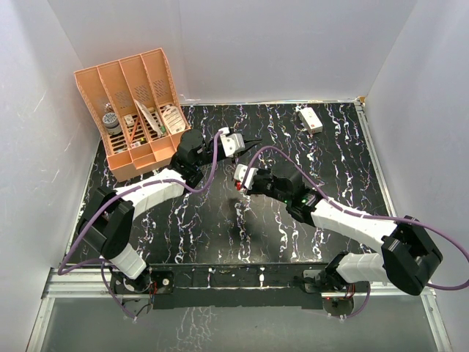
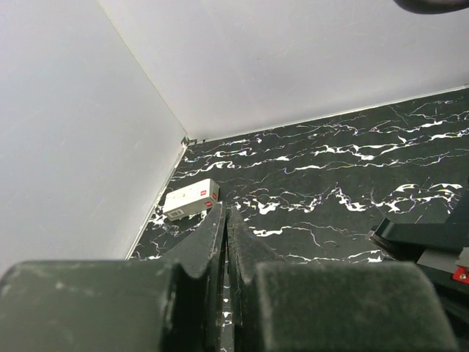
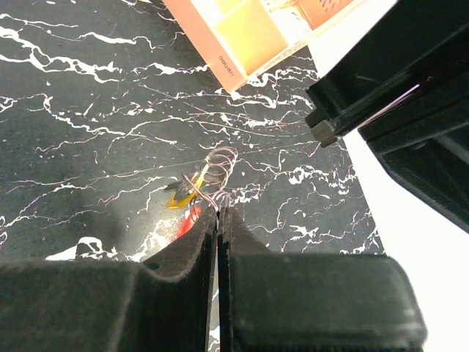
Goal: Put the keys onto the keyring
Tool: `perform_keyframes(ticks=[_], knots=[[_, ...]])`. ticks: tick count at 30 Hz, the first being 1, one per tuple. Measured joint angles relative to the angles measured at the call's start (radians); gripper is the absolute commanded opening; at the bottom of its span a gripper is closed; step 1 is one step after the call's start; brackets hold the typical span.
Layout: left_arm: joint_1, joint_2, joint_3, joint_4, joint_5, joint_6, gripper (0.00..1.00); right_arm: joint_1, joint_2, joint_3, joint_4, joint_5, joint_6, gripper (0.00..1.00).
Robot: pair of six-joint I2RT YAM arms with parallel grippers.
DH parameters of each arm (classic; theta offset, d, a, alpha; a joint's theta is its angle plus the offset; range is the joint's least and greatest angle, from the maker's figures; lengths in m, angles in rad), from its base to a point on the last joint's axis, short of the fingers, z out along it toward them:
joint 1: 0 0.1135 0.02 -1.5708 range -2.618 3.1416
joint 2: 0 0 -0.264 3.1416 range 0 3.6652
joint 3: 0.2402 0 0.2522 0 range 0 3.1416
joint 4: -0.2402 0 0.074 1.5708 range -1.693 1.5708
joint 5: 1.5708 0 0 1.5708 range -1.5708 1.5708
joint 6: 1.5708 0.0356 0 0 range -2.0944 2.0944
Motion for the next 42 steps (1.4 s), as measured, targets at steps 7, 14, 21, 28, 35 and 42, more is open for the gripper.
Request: perform_keyframes(ticks=[7, 14, 21, 28, 35, 42], knots=[[0.000, 0.000, -0.005, 0.001, -0.010, 0.008, 0.00, 0.000, 0.000, 0.000, 0.017, 0.010, 0.007, 0.00], [0.001, -0.021, -0.043, 0.002, -0.060, 0.014, 0.06, 0.000, 0.000, 0.000, 0.036, 0.032, 0.023, 0.00], [0.012, -0.128, -0.150, 0.027, -0.162, 0.018, 0.32, -0.001, 0.000, 0.000, 0.038, 0.071, 0.045, 0.00], [0.025, -0.236, -0.229, 0.035, -0.226, 0.004, 0.76, -0.007, 0.000, 0.000, 0.039, 0.113, 0.089, 0.00], [0.027, -0.298, -0.330, 0.066, -0.280, -0.051, 0.99, -0.023, 0.000, 0.003, 0.039, 0.139, 0.156, 0.00], [0.027, -0.332, -0.441, 0.127, -0.325, -0.117, 0.99, -0.027, 0.000, 0.036, 0.040, 0.167, 0.223, 0.00]])
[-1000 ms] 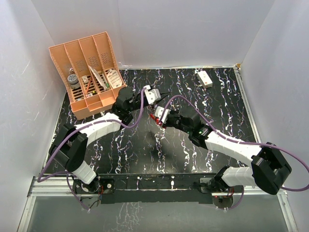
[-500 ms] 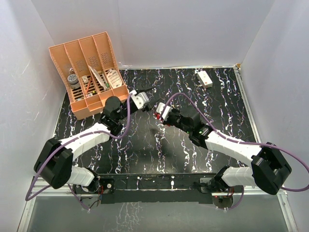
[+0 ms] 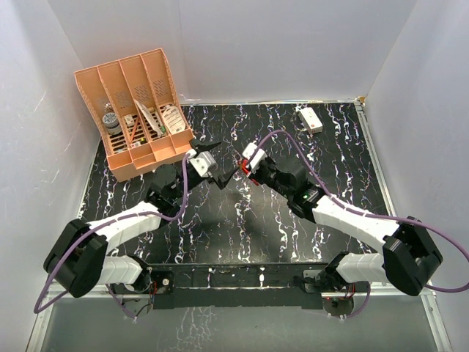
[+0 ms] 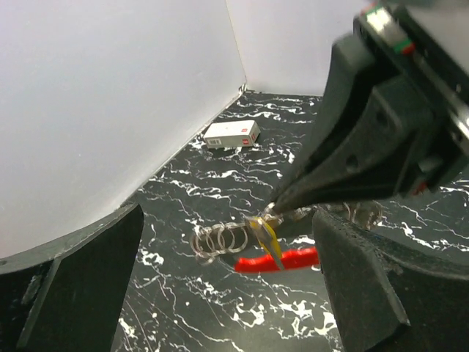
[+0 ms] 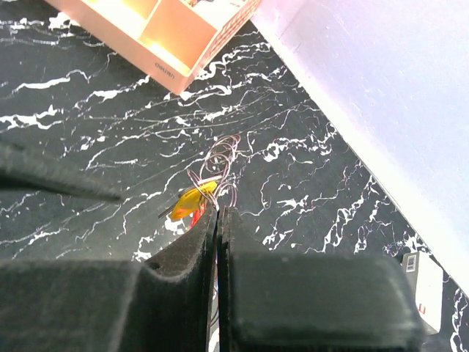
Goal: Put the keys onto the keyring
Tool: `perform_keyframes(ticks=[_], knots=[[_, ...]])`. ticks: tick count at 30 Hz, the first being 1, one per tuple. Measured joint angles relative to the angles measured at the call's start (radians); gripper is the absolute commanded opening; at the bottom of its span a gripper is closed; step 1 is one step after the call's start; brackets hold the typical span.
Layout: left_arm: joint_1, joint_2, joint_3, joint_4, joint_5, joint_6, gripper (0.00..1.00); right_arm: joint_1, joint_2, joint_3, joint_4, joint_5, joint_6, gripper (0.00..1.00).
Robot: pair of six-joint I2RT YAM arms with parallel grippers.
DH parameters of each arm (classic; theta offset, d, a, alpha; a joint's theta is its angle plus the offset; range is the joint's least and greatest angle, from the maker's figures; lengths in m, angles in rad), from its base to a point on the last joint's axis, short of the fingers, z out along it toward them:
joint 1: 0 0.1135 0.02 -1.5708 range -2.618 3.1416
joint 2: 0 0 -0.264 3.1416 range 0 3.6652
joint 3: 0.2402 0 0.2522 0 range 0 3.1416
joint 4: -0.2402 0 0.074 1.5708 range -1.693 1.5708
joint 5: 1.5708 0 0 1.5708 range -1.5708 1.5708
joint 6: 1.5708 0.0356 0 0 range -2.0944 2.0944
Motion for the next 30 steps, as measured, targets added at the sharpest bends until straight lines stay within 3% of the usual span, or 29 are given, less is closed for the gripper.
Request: perform_keyframes(ticks=[5, 7, 15, 30], knots=[[-0.003, 0.001, -0.047, 0.040, 0.004, -0.023, 0.98, -0.005, 0.000, 0.026, 0.002, 0.011, 0.044, 0.00], [-0.011, 0.004, -0.056, 0.059, 0.011, -0.024, 0.93, -0.006, 0.000, 0.032, 0.006, 0.015, 0.056, 0.00], [-0.048, 0.055, -0.058, 0.082, 0.080, 0.058, 0.37, -0.006, 0.000, 0.035, 0.014, 0.019, 0.073, 0.00], [-0.050, 0.121, -0.041, 0.113, 0.076, 0.193, 0.42, -0.006, -0.038, 0.035, 0.010, 0.017, 0.073, 0.00]])
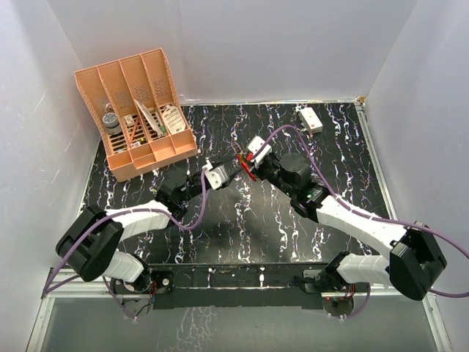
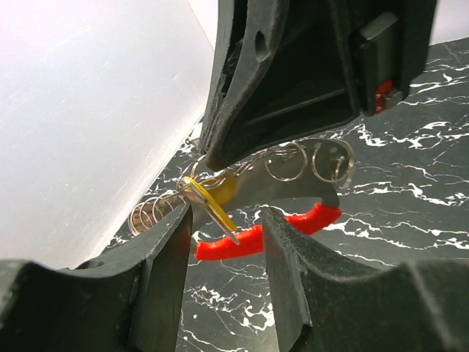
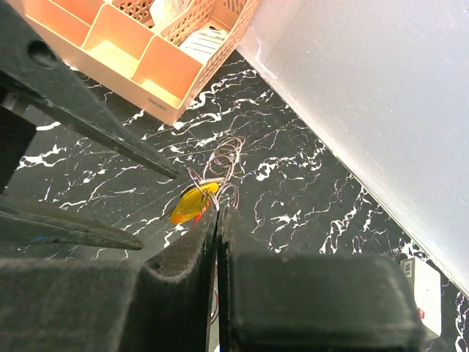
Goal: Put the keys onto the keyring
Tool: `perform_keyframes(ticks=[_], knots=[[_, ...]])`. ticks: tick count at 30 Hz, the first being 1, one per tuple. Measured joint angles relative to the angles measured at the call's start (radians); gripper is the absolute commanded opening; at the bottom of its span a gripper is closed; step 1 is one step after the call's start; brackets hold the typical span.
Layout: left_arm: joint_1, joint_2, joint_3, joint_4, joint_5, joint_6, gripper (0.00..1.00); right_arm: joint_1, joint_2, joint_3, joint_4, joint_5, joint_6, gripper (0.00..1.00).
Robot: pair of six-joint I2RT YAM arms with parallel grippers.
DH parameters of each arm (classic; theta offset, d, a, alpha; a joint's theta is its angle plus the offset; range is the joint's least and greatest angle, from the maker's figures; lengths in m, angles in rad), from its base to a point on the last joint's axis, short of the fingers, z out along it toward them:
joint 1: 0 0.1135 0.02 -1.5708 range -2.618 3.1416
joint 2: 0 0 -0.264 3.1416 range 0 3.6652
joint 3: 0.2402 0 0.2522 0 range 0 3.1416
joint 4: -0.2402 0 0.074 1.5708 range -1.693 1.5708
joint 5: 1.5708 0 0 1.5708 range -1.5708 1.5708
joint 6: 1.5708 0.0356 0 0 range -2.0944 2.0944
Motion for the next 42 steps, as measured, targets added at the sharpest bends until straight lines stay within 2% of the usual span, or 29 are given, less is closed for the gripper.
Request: perform_keyframes(ticks=[5, 11, 15, 24, 28, 42], knots=[[0.001, 0.052, 0.031, 0.029, -0.019, 0.001, 0.47, 0.000, -0.007, 0.000, -0.001, -0.005, 0.000, 0.00], [0.003, 0.069, 0.031, 0.093, -0.035, -0.011, 0.45, 0.000, -0.013, 0.000, -0.006, -0.011, 0.000, 0.00], [0.003, 0.068, 0.033, 0.099, -0.041, -0.005, 0.38, 0.000, -0.021, 0.000, -0.011, -0.011, 0.000, 0.00], [0.010, 0.050, 0.042, 0.095, -0.026, 0.022, 0.35, 0.000, -0.024, -0.001, -0.012, -0.014, 0.000, 0.00], [0.012, 0.050, 0.054, 0.085, -0.012, 0.031, 0.27, 0.000, -0.024, -0.001, -0.012, -0.014, 0.000, 0.00], [0.023, 0.050, 0.097, 0.057, 0.037, 0.047, 0.19, 0.000, -0.024, -0.002, -0.012, -0.017, 0.000, 0.00]])
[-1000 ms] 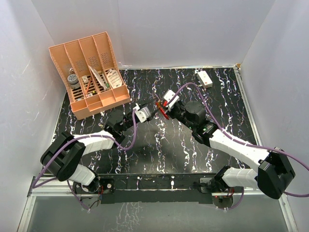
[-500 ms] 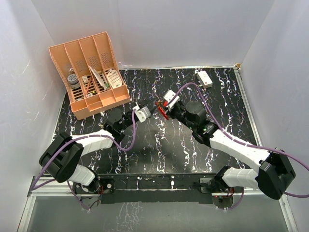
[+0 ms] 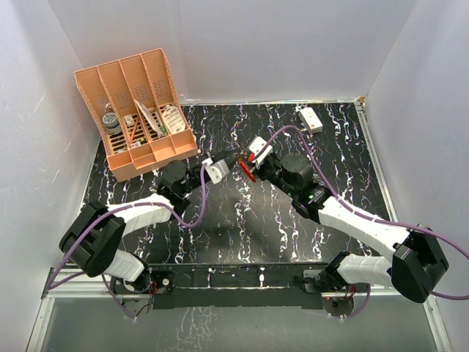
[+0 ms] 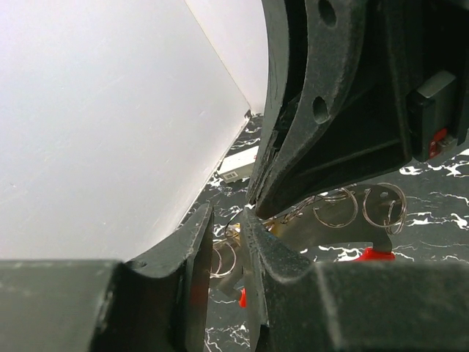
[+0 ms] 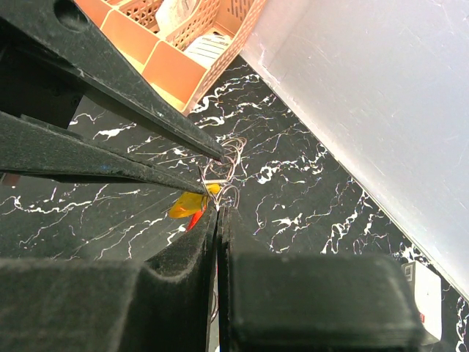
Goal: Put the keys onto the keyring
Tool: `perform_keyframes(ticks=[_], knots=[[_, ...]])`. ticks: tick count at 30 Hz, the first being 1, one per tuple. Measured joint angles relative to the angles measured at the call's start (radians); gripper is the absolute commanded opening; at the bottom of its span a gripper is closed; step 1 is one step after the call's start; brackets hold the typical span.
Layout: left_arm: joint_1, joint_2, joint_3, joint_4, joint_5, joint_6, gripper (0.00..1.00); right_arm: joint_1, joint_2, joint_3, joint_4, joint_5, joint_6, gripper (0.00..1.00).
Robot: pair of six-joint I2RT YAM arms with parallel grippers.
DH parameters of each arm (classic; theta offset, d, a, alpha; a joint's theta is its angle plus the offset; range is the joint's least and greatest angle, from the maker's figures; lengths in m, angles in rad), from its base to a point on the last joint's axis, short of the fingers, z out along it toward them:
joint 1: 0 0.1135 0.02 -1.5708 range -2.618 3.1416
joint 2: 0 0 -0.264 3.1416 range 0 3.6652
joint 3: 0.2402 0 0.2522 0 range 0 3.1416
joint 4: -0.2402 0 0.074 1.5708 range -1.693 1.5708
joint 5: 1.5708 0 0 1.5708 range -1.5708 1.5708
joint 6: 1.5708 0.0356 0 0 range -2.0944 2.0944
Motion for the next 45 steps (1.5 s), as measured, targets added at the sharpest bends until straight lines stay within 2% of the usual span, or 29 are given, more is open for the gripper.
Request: perform_keyframes(ticks=[6, 13, 20, 25, 39, 41, 45], knots=[[0.001, 0.000, 0.008, -0.044, 0.017, 0.004, 0.19, 0.000, 0.000, 0.000, 0.000, -0.002, 0.000, 0.00], [0.006, 0.000, 0.013, -0.075, 0.032, 0.016, 0.13, 0.000, 0.000, 0.000, 0.000, -0.002, 0.000, 0.00], [0.008, 0.000, 0.017, -0.084, 0.034, 0.017, 0.11, 0.000, 0.000, 0.000, 0.000, -0.001, 0.000, 0.00], [0.008, 0.000, 0.017, -0.087, 0.034, 0.018, 0.00, 0.000, 0.000, 0.000, 0.000, -0.001, 0.000, 0.00], [0.013, 0.000, 0.024, -0.098, 0.037, 0.019, 0.00, 0.000, 0.000, 0.000, 0.003, 0.002, 0.002, 0.00], [0.013, 0.000, 0.026, -0.096, 0.037, 0.021, 0.00, -0.001, -0.002, 0.000, 0.007, 0.003, 0.007, 0.08], [0.014, 0.000, 0.026, -0.089, 0.036, 0.024, 0.00, -0.001, -0.018, -0.002, 0.013, 0.007, 0.023, 0.12]])
